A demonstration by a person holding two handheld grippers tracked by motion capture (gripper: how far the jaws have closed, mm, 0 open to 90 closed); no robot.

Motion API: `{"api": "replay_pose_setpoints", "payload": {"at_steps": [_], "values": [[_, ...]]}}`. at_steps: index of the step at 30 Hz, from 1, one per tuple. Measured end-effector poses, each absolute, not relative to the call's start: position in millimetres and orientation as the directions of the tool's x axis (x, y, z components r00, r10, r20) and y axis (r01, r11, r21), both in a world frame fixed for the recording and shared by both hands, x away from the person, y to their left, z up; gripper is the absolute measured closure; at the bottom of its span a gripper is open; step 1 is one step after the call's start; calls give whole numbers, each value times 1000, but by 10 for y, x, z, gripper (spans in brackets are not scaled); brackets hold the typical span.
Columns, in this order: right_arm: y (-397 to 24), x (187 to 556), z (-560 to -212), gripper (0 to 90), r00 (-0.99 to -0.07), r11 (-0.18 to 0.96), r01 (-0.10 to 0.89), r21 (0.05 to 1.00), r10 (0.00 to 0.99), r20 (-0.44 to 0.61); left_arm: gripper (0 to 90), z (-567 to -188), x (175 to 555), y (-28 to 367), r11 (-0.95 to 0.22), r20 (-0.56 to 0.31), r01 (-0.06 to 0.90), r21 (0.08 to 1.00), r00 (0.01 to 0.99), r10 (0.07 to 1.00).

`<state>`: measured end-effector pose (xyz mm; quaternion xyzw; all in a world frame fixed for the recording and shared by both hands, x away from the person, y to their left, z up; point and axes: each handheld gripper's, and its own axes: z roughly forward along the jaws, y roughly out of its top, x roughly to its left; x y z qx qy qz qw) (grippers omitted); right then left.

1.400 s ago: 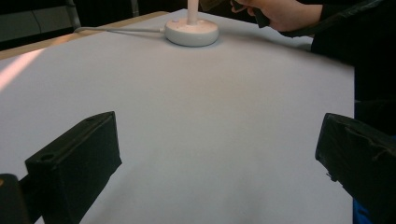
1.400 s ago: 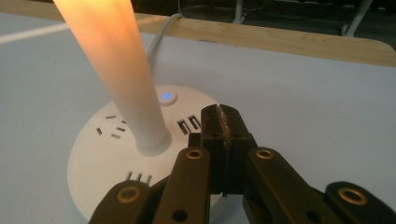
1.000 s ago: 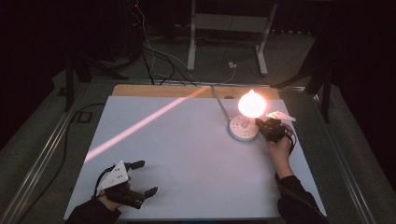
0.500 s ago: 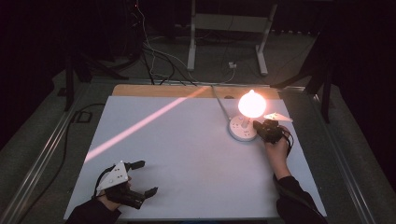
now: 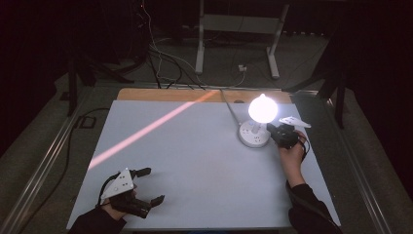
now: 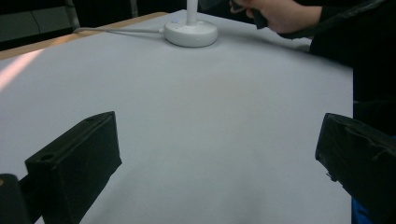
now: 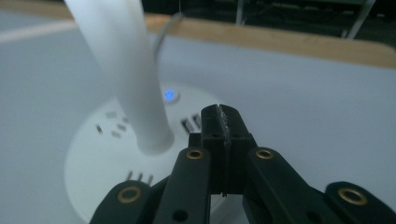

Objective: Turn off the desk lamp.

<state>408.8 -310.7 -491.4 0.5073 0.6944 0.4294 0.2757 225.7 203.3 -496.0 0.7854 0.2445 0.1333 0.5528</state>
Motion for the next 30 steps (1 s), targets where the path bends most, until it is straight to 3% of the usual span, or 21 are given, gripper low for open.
{"api": "replay_pose_setpoints", "payload": {"at_steps": [10,30], "values": [[-3210,4005,-4708,896,-321,79,411,908,945,63,6,-4963,2253,2023,-277,-56,235,932,846,530],[-3041,4107,-5035,896,-337,151,494,856,941,28,6,-4962,2250,2025,-278,-55,235,931,846,530]]}}
